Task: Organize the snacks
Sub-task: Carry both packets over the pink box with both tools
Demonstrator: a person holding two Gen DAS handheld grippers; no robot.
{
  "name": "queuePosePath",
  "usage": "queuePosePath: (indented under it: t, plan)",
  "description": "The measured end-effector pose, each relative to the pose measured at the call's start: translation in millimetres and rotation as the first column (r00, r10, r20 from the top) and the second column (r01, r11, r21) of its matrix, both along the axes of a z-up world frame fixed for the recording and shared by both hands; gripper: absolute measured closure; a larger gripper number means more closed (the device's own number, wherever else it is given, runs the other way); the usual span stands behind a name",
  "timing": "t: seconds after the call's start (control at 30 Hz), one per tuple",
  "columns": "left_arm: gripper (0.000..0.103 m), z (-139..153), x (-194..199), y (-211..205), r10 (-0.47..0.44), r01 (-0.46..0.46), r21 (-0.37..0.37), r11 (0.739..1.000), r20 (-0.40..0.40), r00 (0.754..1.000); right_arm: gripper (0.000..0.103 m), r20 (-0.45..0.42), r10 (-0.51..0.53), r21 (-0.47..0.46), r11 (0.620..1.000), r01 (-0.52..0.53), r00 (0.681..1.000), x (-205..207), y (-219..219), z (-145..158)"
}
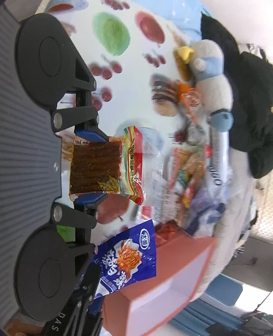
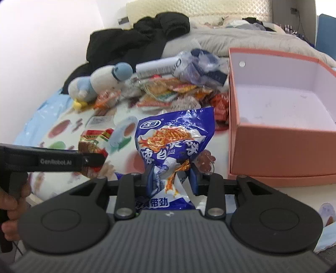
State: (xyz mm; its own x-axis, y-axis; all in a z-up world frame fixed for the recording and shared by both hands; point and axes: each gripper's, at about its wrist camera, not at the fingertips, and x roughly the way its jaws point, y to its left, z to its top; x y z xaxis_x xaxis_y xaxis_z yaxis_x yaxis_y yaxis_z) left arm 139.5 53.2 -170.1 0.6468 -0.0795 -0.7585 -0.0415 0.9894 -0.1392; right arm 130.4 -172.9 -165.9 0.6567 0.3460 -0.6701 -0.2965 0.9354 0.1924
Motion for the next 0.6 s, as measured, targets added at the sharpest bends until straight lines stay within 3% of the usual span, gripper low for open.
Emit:
queuePosePath:
  t: [0.27, 0.6]
  plan:
    - [0.047, 54, -18, -13, -0.017, 0.021, -0.045, 0.999, 0.093, 0.995, 0.066, 0.089, -0.016, 0.029, 0.999, 0.014, 0.996, -18, -12, 45]
    - [0.047, 90, -19, -59, -0.119, 0.136, -0.089, 0.987, 0.171, 0.978, 0.066, 0.176, -0.089, 0.041, 0.996, 0.083, 0.980, -32, -44, 78]
